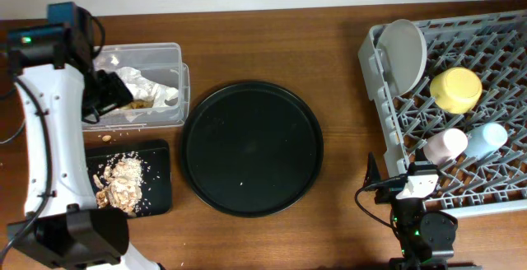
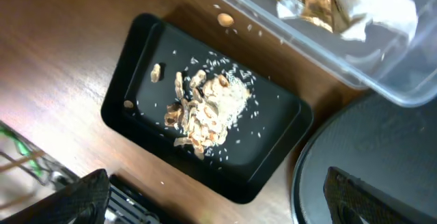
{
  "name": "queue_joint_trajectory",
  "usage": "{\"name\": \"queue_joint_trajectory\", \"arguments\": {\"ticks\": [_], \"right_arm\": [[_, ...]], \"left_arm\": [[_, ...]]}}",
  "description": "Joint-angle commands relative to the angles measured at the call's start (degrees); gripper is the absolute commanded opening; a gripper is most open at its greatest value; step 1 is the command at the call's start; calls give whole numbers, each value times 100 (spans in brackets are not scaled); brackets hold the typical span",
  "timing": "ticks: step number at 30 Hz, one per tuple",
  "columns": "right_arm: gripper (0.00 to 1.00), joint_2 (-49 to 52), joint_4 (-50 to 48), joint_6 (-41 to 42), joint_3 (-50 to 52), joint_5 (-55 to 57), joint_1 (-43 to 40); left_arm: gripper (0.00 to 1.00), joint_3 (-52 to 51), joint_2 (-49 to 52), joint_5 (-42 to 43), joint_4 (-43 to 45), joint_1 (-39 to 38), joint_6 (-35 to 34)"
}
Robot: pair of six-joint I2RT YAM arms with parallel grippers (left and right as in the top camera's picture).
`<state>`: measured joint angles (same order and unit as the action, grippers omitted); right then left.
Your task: Sort waste into correct bins and load items into the dishwasher rack
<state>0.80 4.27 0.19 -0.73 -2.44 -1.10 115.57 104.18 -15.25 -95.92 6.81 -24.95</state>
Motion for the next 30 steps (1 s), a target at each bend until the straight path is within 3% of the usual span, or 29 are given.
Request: {"name": "queue_joint_trajectory", "arguments": {"ticks": [1,7,14,19,24,30], "right_arm": [[99,-61,20,4,42,55,-42],[99,-61,20,4,42,55,-42],[99,-61,20,4,42,55,-42],[99,-61,20,4,42,55,-42],[99,-61,20,4,42,55,-42],[99,-61,20,4,42,55,-42]], "left_arm": [[99,-610,-586,-24,302,-208,428],[99,-2566,-1836,-24,1696,-409,555],[99,-5764,-3845,-15,3904,-409,579],[99,-7296,-5077,4,5038,-507,577],[99,-8131,-6133,0,5305,-638,575],[99,-8402,-7016,46,5322,-640,577]]}}
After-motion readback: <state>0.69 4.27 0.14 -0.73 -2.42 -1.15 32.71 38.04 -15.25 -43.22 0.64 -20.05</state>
